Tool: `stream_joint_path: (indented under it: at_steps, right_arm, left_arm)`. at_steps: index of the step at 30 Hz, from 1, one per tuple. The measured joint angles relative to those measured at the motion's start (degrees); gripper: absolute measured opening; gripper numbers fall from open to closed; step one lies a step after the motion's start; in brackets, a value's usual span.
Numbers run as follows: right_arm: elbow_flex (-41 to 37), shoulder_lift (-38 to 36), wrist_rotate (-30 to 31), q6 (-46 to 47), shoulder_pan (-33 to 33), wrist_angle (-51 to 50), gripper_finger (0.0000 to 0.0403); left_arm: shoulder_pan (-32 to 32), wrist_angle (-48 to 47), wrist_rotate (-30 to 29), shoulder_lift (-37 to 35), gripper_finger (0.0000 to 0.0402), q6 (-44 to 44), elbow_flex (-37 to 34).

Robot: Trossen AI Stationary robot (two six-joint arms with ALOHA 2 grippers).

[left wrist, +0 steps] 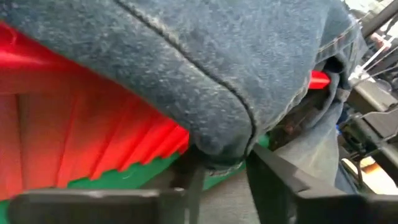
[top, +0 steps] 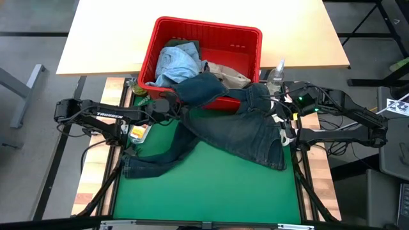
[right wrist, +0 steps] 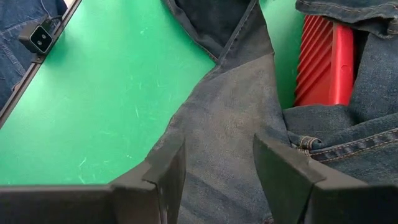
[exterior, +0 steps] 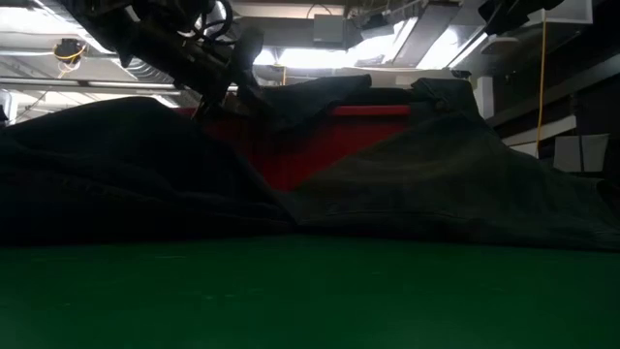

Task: Fold laundry
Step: Fold the dark blue jeans

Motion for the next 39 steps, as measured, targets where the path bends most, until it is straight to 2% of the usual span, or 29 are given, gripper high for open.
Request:
stream_joint_path:
  at_steps: [5, 9, 14, 19, 23, 29, 39]
  right_arm:
    - [0.0, 0.02, 0.0, -0.05, 0.0, 0.0, 0.0186]
    - [0.0, 0.02, -0.18, -0.07, 0.02, 0.0, 0.0186]
    - [0.0, 0.0, -2.57, -0.06, 0.02, 0.0, 0.0186]
    - [0.0, 0.65, -2.53, -0.07, 0.21, 0.0, 0.0186]
    - [-1.59, 2.25, -2.11, -0.04, 3.88, 2.09, 0.0186]
    - [-8.45, 5.64, -1.2, -0.04, 11.24, 8.09, 0.0186]
    - [-12.62, 14.14, 10.48, -0.03, 15.85, 10.05, 0.0186]
  left_arm:
    - [-0.22, 0.34, 0.05, 0.0, 0.0015, -0.01, 0.0]
    - [-1.07, 2.49, 1.08, -0.11, 0.0007, 0.02, 0.0]
    - [-2.81, 9.46, 4.57, -2.21, 0.0004, 0.64, 0.02]
    - [-4.25, 10.92, 2.46, -6.91, 0.0002, 4.9, 0.6]
    - [-4.57, 11.05, -0.62, -11.72, 0.0002, 11.39, 2.31]
    - [-4.29, 11.83, -6.58, -19.08, 0.0001, 24.41, 6.21]
    - [-3.01, 11.74, -16.36, -28.4, 0.0, 45.46, 14.22]
